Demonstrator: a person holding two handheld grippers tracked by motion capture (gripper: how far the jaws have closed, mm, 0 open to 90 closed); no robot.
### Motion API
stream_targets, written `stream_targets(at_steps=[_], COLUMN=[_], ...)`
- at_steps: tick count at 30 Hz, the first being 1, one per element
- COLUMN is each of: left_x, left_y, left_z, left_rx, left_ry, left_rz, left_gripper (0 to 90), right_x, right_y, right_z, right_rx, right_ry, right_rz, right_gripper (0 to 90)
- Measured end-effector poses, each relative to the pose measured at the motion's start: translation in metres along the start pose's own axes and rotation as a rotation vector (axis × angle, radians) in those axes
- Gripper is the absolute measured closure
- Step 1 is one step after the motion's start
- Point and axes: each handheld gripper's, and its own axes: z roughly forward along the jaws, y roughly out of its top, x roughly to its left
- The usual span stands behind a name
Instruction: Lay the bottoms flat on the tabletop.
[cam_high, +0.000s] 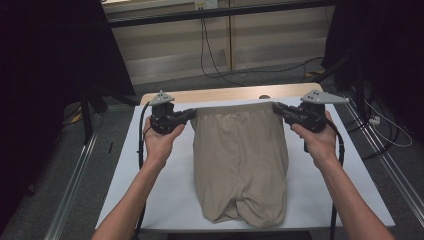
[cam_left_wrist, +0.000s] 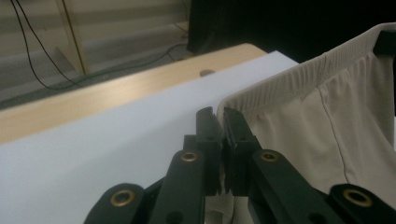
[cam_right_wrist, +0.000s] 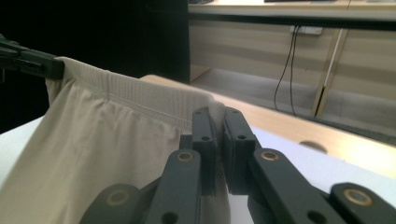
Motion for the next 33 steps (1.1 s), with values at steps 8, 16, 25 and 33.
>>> stream_targets(at_steps=[8,16,25,33], left_x=[0.013,0.031,0.041,0.054], left_y=[0.025,0.052,0.063,0.028], left_z=[0.009,0.017,0.031,0.062], left_rx=[-0.035,-0.041,-0.028,0.076], left_ry=[0.022,0.03,0.027,0.022], left_rz=[-0.021,-0.043,-0.047,-0.1], left_gripper=[86.5,86.4,86.3,85.8], right_x=[-0.013,-0.024,-0.035,-0.047], right_y=[0.031,0.054,0.071,0.03], right_z=[0.016,0.042,0.06,0.085], right_rx=[-0.046,-0.049,-0.044,0.056], right_ry=[-0.024,-0.054,-0.107,-0.128], right_rz=[0.009,-0.009,-0.039,-0.003], right_gripper=[85.1,84.9,84.6,84.5])
